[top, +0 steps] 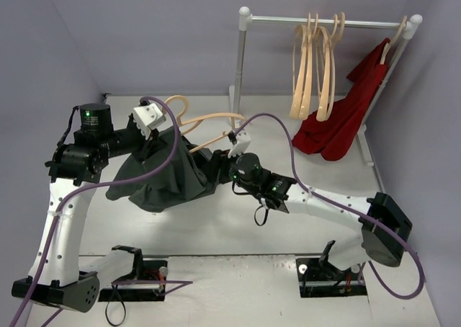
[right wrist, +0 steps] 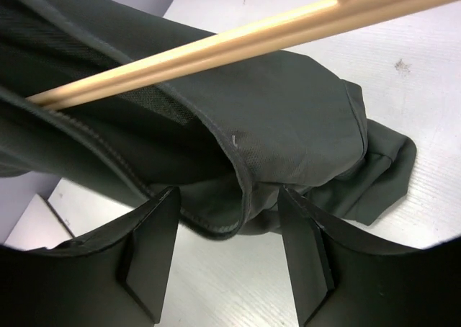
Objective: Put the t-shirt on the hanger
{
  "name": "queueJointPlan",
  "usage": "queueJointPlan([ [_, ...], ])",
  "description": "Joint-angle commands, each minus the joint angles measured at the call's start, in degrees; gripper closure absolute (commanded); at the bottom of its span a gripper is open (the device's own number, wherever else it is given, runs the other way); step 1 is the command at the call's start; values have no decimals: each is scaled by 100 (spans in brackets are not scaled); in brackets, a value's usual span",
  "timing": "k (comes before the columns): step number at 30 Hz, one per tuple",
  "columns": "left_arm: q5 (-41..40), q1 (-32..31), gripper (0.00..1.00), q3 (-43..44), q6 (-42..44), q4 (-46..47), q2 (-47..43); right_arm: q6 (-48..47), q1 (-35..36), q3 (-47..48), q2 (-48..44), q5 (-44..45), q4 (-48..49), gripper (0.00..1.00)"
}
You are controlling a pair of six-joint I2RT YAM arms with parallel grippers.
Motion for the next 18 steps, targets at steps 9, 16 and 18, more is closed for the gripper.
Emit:
queueJointPlan([
  [9,107,-58,100,-149,-269,634,-283,360,-28,98,515,703,731,72],
  [16,-100,-52,100,-611,-294,815,-537,437,-589,-511,39,793,765,100],
  [18,-46,-49,100,-859,-320,950,-686,455,-845,-732,-142,441,772,100],
])
